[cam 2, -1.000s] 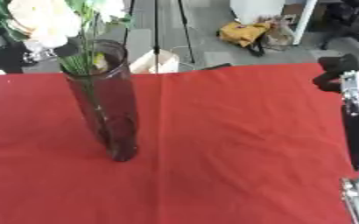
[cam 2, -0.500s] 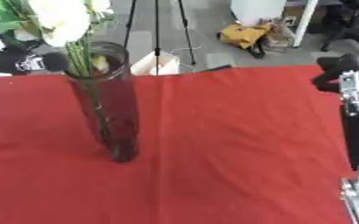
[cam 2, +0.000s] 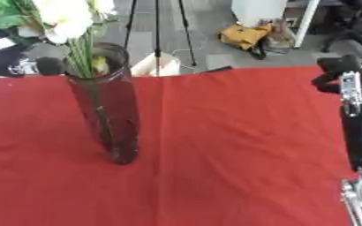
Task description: Arrange flowers into the vase.
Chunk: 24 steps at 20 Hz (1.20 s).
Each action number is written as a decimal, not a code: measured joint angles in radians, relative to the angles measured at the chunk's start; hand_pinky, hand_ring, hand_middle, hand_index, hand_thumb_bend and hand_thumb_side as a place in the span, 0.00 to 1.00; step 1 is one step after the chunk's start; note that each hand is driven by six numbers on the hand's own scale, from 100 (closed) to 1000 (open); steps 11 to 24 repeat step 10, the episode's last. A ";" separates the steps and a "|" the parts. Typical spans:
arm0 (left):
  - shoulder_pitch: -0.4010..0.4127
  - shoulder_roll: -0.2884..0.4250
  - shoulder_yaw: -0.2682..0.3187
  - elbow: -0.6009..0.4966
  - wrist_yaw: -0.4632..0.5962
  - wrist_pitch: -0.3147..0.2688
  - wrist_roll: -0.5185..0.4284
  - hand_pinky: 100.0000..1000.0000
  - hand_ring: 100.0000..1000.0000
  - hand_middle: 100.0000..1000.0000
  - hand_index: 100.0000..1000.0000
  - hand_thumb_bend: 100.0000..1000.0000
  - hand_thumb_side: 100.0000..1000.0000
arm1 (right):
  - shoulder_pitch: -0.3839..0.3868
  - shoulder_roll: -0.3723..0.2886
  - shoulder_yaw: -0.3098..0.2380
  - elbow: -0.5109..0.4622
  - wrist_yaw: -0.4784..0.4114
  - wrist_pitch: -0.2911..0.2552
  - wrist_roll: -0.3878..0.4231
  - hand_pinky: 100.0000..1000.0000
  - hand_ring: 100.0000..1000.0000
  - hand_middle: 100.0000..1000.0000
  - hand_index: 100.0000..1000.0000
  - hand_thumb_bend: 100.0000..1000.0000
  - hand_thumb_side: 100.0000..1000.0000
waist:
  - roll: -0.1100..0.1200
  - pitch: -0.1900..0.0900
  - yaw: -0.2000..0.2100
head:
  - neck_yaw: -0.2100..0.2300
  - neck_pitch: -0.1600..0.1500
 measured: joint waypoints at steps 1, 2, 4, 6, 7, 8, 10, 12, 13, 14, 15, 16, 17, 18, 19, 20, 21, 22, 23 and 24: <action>0.003 0.004 0.003 -0.001 -0.002 0.000 0.003 0.92 0.90 0.92 1.00 0.94 1.00 | 0.000 0.000 0.000 0.000 0.000 0.000 0.000 0.64 0.78 0.44 0.69 0.00 1.00 | 0.000 0.000 0.000 | 0.000 0.000; 0.007 0.007 0.005 -0.003 -0.003 0.000 0.006 0.92 0.90 0.92 1.00 0.93 1.00 | 0.000 0.000 0.000 0.000 0.000 0.000 0.000 0.64 0.78 0.44 0.69 0.00 1.00 | 0.000 -0.001 0.001 | 0.000 0.000; 0.019 0.017 0.011 -0.009 -0.004 0.000 0.012 0.92 0.89 0.91 1.00 0.92 1.00 | 0.000 0.000 -0.001 0.000 0.000 -0.001 -0.001 0.64 0.78 0.44 0.69 0.00 1.00 | -0.001 -0.001 0.003 | -0.001 0.001; 0.032 0.027 0.018 -0.019 -0.003 0.002 0.017 0.92 0.89 0.91 1.00 0.90 1.00 | 0.000 0.000 -0.003 0.000 0.000 -0.002 -0.002 0.64 0.78 0.44 0.69 0.00 1.00 | -0.001 -0.001 0.006 | -0.004 0.005; 0.038 0.031 0.021 -0.024 -0.001 0.005 0.020 0.92 0.89 0.90 1.00 0.89 1.00 | 0.000 0.000 -0.005 0.000 0.000 -0.002 -0.003 0.64 0.78 0.44 0.69 0.00 1.00 | -0.002 -0.001 0.007 | -0.006 0.008; 0.045 0.032 0.027 -0.031 0.003 0.007 0.023 0.92 0.88 0.90 1.00 0.88 1.00 | 0.000 0.000 -0.006 0.000 0.000 -0.002 -0.003 0.64 0.78 0.44 0.69 0.00 1.00 | -0.003 -0.001 0.007 | -0.009 0.010; 0.061 0.041 0.040 -0.048 0.012 0.016 0.031 0.92 0.88 0.89 1.00 0.86 1.00 | 0.000 0.000 -0.006 0.000 0.000 -0.002 -0.003 0.64 0.78 0.44 0.69 0.00 1.00 | -0.006 -0.001 0.012 | -0.011 0.011; 0.061 0.041 0.040 -0.048 0.012 0.016 0.031 0.92 0.88 0.89 1.00 0.86 1.00 | 0.000 0.000 -0.006 0.000 0.000 -0.002 -0.003 0.64 0.78 0.44 0.69 0.00 1.00 | -0.006 -0.001 0.012 | -0.011 0.011; 0.061 0.041 0.040 -0.048 0.012 0.016 0.031 0.92 0.88 0.89 1.00 0.86 1.00 | 0.000 0.000 -0.006 0.000 0.000 -0.002 -0.003 0.64 0.78 0.44 0.69 0.00 1.00 | -0.006 -0.001 0.012 | -0.011 0.011; 0.061 0.041 0.040 -0.048 0.012 0.016 0.031 0.92 0.88 0.89 1.00 0.86 1.00 | 0.000 0.000 -0.006 0.000 0.000 -0.002 -0.003 0.64 0.78 0.44 0.69 0.00 1.00 | -0.006 -0.001 0.012 | -0.011 0.011; 0.061 0.041 0.040 -0.048 0.012 0.016 0.031 0.92 0.88 0.89 1.00 0.86 1.00 | 0.000 0.000 -0.006 0.000 0.000 -0.002 -0.003 0.64 0.78 0.44 0.69 0.00 1.00 | -0.006 -0.001 0.012 | -0.011 0.011; 0.061 0.041 0.040 -0.048 0.012 0.016 0.031 0.92 0.88 0.89 1.00 0.86 1.00 | 0.000 0.000 -0.006 0.000 0.000 -0.002 -0.003 0.64 0.78 0.44 0.69 0.00 1.00 | -0.006 -0.001 0.012 | -0.011 0.011; 0.061 0.041 0.040 -0.048 0.012 0.016 0.031 0.92 0.88 0.89 1.00 0.86 1.00 | 0.000 0.000 -0.006 0.000 0.000 -0.002 -0.003 0.64 0.78 0.44 0.69 0.00 1.00 | -0.006 -0.001 0.012 | -0.011 0.011; 0.061 0.041 0.040 -0.048 0.012 0.016 0.031 0.92 0.88 0.89 1.00 0.86 1.00 | 0.000 0.000 -0.006 0.000 0.000 -0.002 -0.003 0.64 0.78 0.44 0.69 0.00 1.00 | -0.006 -0.001 0.012 | -0.011 0.011; 0.061 0.041 0.040 -0.048 0.012 0.016 0.031 0.92 0.88 0.89 1.00 0.86 1.00 | 0.000 0.000 -0.006 0.000 0.000 -0.002 -0.003 0.64 0.78 0.44 0.69 0.00 1.00 | -0.006 -0.001 0.012 | -0.011 0.011; 0.061 0.041 0.040 -0.048 0.012 0.016 0.031 0.92 0.88 0.89 1.00 0.86 1.00 | 0.000 0.000 -0.006 0.000 0.000 -0.002 -0.003 0.64 0.78 0.44 0.69 0.00 1.00 | -0.006 -0.001 0.012 | -0.011 0.011; 0.061 0.041 0.040 -0.048 0.012 0.016 0.031 0.92 0.88 0.89 1.00 0.86 1.00 | 0.000 0.000 -0.006 0.000 0.000 -0.002 -0.003 0.64 0.78 0.44 0.69 0.00 1.00 | -0.006 -0.001 0.012 | -0.011 0.011; 0.061 0.041 0.040 -0.048 0.012 0.016 0.031 0.92 0.88 0.89 1.00 0.86 1.00 | 0.000 0.000 -0.006 0.000 0.000 -0.002 -0.003 0.64 0.78 0.44 0.69 0.00 1.00 | -0.006 -0.001 0.012 | -0.011 0.011; 0.061 0.041 0.040 -0.048 0.012 0.016 0.031 0.92 0.88 0.89 1.00 0.86 1.00 | 0.000 0.000 -0.006 0.000 0.000 -0.002 -0.003 0.64 0.78 0.44 0.69 0.00 1.00 | -0.006 -0.001 0.012 | -0.011 0.011; 0.061 0.041 0.040 -0.048 0.012 0.016 0.031 0.92 0.88 0.89 1.00 0.86 1.00 | 0.000 0.000 -0.006 0.000 0.000 -0.002 -0.003 0.64 0.78 0.44 0.69 0.00 1.00 | -0.006 -0.001 0.012 | -0.011 0.011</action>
